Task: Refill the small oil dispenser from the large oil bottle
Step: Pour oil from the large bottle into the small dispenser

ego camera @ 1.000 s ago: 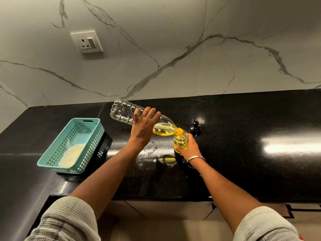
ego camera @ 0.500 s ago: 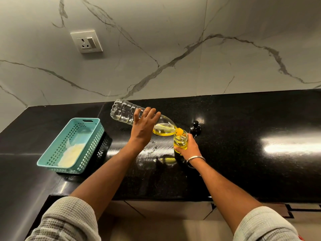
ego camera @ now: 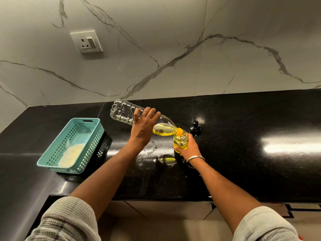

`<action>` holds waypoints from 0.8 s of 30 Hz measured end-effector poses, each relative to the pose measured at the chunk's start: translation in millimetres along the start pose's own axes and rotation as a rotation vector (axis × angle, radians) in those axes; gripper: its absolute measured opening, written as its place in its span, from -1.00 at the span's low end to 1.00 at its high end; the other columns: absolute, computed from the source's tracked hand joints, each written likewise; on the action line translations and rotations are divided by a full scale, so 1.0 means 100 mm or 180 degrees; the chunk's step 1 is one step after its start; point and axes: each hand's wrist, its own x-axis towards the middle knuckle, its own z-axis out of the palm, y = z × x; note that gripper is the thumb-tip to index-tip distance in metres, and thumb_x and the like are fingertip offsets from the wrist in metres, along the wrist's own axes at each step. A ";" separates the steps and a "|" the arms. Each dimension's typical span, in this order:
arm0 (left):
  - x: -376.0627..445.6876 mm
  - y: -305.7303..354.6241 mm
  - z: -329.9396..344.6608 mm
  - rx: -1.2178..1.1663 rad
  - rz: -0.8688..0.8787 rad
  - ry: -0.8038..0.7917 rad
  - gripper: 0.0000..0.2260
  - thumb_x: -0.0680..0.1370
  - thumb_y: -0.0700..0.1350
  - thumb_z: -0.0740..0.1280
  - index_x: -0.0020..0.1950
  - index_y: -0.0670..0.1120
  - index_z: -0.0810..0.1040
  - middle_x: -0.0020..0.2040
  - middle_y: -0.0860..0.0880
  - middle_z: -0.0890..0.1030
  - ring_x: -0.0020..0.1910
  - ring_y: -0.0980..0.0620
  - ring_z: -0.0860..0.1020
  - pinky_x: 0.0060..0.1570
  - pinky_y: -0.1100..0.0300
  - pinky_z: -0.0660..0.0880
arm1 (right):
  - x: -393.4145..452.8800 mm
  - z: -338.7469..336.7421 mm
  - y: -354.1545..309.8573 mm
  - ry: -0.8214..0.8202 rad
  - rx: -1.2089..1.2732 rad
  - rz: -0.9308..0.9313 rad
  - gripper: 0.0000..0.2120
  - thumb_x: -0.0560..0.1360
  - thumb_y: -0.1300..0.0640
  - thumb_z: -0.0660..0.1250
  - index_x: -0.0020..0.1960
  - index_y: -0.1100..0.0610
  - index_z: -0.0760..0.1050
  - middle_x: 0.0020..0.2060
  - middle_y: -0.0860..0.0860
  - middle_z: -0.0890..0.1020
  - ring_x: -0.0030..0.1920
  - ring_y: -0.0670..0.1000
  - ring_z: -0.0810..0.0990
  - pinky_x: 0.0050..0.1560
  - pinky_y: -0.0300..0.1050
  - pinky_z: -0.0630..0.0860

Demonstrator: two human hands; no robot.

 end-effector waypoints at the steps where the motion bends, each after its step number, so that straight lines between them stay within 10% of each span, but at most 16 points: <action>1: 0.00 0.00 0.00 -0.0009 0.0007 0.0011 -0.38 0.18 -0.35 0.56 0.19 -0.02 0.56 0.17 -0.07 0.59 0.22 -0.12 0.54 0.28 -0.02 0.13 | 0.00 0.00 0.00 -0.0011 0.0006 0.0003 -0.42 0.27 0.18 0.57 0.20 0.08 0.38 0.09 0.07 0.56 0.09 0.05 0.55 0.12 -0.11 0.50; 24: 0.00 0.01 -0.02 0.0008 0.0003 -0.0073 -0.37 0.16 -0.32 0.59 0.19 0.00 0.56 0.17 -0.05 0.58 0.23 -0.11 0.53 0.28 -0.02 0.12 | 0.01 0.01 0.04 0.0008 -0.0033 -0.0001 -0.40 0.26 0.18 0.58 0.20 0.10 0.38 0.10 0.08 0.56 0.10 0.06 0.54 0.13 -0.10 0.49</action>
